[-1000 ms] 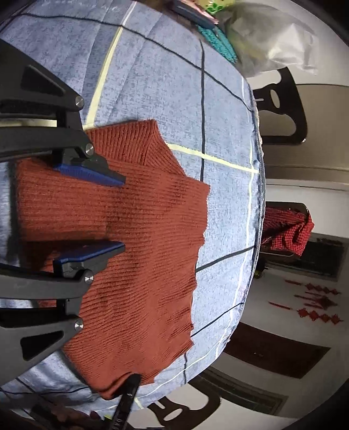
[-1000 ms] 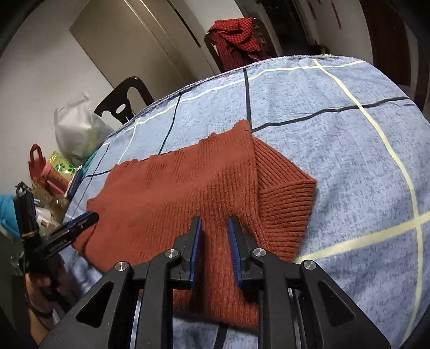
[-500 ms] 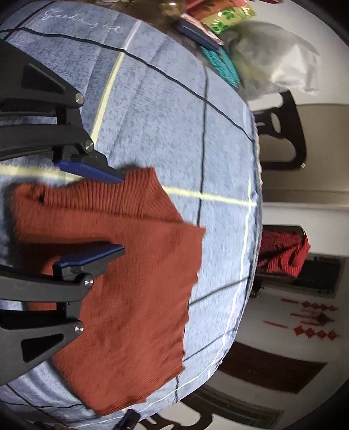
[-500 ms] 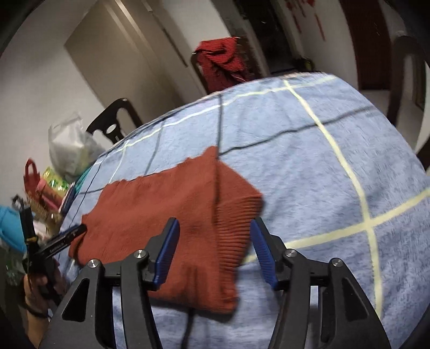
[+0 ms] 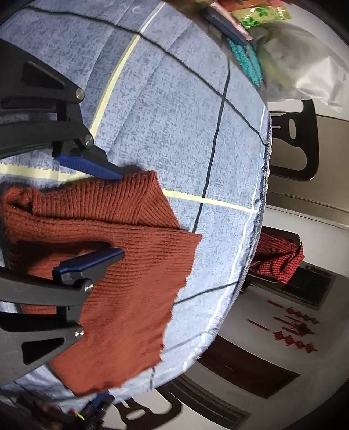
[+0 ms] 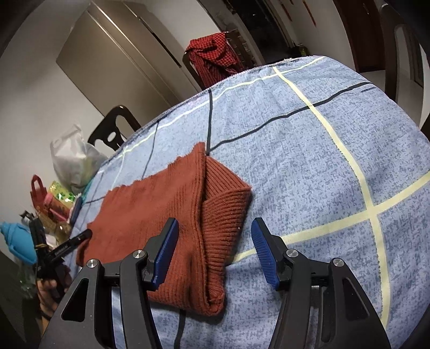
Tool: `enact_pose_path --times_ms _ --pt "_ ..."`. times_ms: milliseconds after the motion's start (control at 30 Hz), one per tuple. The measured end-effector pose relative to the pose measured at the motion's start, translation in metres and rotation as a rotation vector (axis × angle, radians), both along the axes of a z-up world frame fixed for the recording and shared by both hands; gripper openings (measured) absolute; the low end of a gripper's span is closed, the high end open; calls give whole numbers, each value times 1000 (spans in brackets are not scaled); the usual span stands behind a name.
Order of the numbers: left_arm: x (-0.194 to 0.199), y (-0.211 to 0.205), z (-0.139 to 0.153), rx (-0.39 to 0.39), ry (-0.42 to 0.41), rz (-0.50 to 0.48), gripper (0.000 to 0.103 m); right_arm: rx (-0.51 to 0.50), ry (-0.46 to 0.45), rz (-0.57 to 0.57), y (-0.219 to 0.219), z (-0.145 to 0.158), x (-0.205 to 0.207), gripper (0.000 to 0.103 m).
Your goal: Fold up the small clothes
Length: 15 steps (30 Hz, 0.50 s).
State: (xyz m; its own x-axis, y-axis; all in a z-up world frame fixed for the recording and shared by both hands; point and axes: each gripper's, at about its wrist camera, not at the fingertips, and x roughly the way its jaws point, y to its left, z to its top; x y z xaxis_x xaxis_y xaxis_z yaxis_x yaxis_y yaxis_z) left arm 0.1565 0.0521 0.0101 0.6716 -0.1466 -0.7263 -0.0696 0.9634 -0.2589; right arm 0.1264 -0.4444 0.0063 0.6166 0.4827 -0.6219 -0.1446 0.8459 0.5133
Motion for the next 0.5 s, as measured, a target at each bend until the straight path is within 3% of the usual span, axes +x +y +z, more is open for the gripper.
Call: enact_pose_path --times_ms 300,500 --pt "8 15 -8 -188 -11 5 69 98 37 18 -1 -13 10 57" --pt "11 17 -9 -219 -20 1 69 97 34 55 6 -11 13 57"
